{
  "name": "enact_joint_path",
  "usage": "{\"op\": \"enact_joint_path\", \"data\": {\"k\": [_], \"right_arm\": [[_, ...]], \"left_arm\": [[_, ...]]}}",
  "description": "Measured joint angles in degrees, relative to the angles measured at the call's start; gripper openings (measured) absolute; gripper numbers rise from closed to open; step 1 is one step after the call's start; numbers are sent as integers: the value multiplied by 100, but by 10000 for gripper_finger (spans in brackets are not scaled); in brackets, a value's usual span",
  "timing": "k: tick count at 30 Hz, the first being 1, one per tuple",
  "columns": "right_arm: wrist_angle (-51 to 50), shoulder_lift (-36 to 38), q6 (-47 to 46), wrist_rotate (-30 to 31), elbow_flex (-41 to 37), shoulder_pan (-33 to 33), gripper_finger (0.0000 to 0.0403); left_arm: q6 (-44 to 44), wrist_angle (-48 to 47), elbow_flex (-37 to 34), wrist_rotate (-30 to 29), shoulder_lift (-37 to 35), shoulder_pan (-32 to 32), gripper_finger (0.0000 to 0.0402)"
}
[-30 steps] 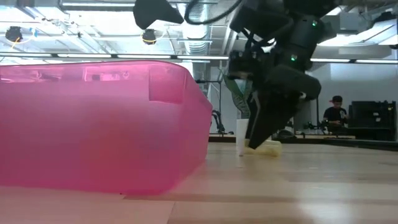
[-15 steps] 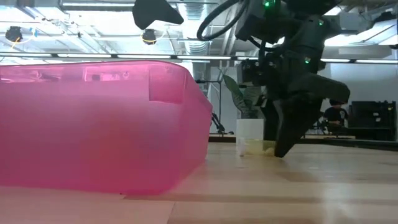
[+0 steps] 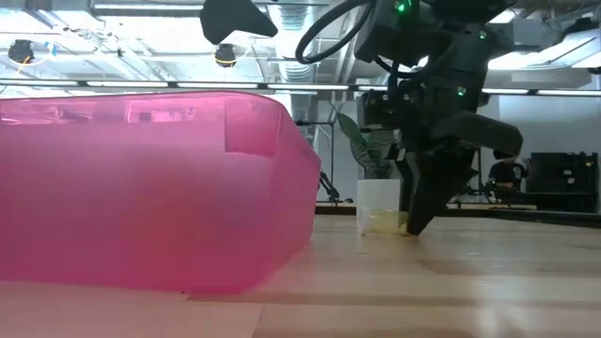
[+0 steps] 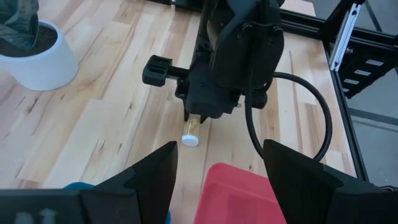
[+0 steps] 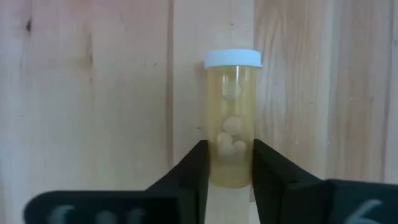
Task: Pick and place medicine bottles into bin by pill shape (circle, oval)
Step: Put the yellow tablet bottle into the blue bin
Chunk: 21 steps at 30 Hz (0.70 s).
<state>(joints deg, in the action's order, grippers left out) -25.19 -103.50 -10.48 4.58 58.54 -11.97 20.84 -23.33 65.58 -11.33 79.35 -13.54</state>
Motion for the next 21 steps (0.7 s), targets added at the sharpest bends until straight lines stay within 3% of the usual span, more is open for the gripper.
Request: {"op": "enact_joint_path", "data": {"k": [4,9,21], "right_arm": [[28,15,-156,2,0,-3,84],[282,269,-428,-2,-7,-4,96],[719,2122,-706,870,-7,-127,101]], "left_arm": [[0,0,0,0,2,0,229],[-4,0,0,0,2,0,229],[-362,398,0,37,-520,-81,229]]}}
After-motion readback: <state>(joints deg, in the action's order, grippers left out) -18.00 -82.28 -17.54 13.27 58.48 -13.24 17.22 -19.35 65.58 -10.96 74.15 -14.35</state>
